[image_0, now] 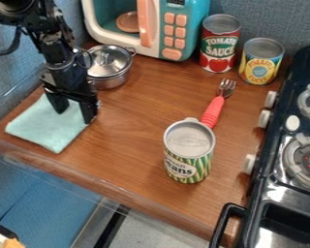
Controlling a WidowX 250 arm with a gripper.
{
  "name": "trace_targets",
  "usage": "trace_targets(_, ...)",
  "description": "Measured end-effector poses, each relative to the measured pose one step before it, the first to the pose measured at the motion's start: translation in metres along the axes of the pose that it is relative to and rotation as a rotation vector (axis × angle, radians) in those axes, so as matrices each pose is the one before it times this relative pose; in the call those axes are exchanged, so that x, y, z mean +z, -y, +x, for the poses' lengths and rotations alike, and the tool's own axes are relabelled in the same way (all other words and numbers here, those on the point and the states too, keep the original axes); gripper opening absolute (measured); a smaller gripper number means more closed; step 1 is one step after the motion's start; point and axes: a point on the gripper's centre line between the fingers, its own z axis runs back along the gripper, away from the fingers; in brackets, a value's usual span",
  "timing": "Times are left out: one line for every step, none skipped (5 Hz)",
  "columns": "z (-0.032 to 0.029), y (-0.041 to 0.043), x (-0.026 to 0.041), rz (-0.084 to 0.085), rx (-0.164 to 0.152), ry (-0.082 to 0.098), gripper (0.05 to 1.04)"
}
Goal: Moved the blue towel in the center of the table
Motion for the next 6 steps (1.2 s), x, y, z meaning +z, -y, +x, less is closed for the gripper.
trace_targets(0.00342,0.02763,0.00018,-0.0563,-0.0053,0.0206,1.001)
trace_targets(0.00865,0.04016,-0.00597,-0.0364,-0.0556,0.0046,1.002)
trace_targets(0.01512,0.03640,-0.00709,-0.0166,-0.0513,-0.0034,1.001)
trace_targets(0.00849,0.02472,-0.00485,-0.0059,-0.0210,-0.0122,1.001)
trace_targets(-0.00173,0.00375,-0.00038,0.0441,0.0270,-0.0272,0.997)
trace_targets(0.00025,-0.00615,0.01908,0.0498,0.0618,0.0102,1.000)
